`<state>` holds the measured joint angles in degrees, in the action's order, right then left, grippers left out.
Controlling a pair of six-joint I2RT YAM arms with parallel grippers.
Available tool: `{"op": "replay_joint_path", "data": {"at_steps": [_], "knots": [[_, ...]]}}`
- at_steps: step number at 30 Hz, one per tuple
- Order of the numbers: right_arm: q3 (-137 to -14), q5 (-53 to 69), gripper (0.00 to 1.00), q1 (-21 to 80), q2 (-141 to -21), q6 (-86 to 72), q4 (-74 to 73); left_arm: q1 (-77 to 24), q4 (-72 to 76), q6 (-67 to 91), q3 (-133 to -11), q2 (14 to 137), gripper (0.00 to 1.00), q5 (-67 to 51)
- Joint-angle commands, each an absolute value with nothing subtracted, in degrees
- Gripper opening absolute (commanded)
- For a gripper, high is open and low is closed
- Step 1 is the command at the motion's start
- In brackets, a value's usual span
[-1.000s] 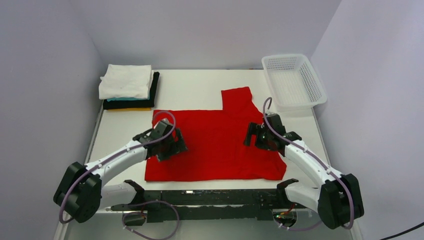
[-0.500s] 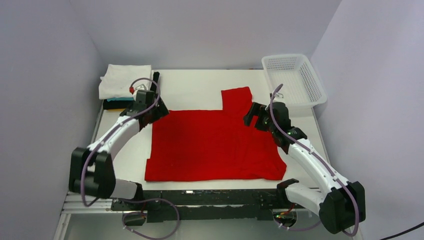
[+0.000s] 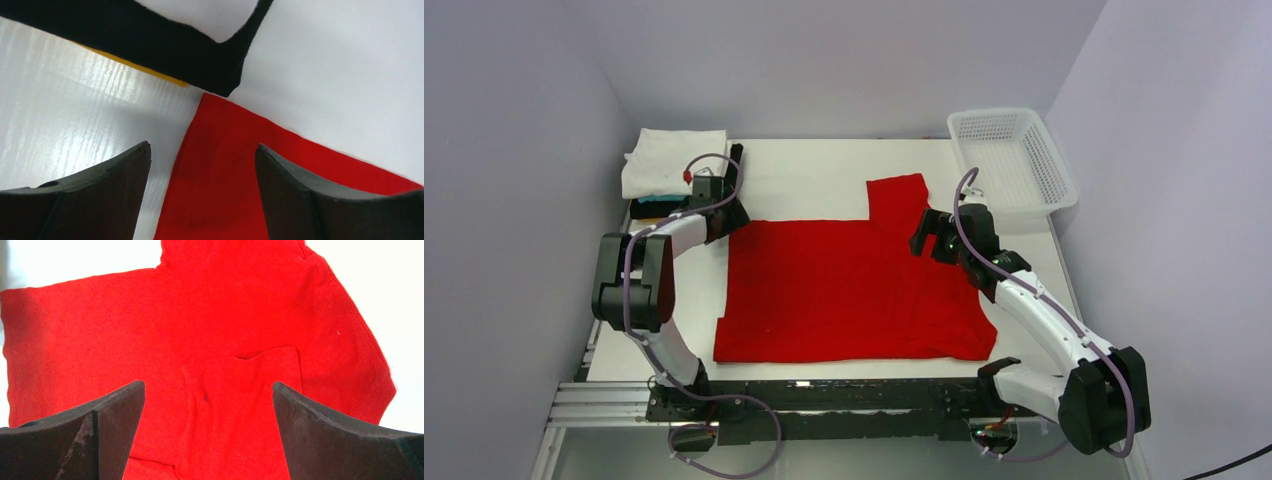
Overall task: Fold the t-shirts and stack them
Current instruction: Grab the side of the flattened tshirt furthest away from the robot with both arms
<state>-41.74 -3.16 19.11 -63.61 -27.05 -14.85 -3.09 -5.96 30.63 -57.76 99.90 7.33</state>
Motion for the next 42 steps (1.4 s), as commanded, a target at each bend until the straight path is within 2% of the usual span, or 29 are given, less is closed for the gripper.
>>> {"op": "replay_joint_path", "data": {"at_steps": [1,9,17,24,27,34,38,42], "knots": [[-42.31,-4.56,1.0,19.25,-62.37,-26.16,-11.8,-3.43,0.31,30.12,-57.87,100.74,0.78,6.03],[-42.85,-4.48,1.0,19.24,-64.5,-25.86,-12.48,-3.66,-2.38,29.97,-60.06,102.66,0.7,3.5],[-42.55,-4.75,1.0,19.28,-64.2,-25.36,-12.13,-5.89,-4.16,30.83,-61.23,104.31,0.68,4.11],[-42.19,-5.34,1.0,19.18,-64.04,-25.04,-12.25,-6.97,-7.2,31.91,-63.09,106.28,0.46,6.38],[-42.19,-5.02,1.0,19.21,-64.45,-25.17,-11.87,-7.27,-9.02,32.19,-64.25,106.73,0.42,7.58],[-42.99,-6.34,1.0,19.24,-65.56,-25.05,-12.39,-7.29,-13.05,32.02,-67.81,108.19,0.21,8.58],[-44.69,-6.86,1.0,19.24,-66.78,-25.92,-12.18,-7.31,-15.99,31.14,-70.16,108.66,0.02,9.85],[-49.75,-9.07,1.0,19.18,-70.08,-28.73,-12.23,-7.3,-17.83,30.64,-71.25,108.98,0.0,9.3]]}}
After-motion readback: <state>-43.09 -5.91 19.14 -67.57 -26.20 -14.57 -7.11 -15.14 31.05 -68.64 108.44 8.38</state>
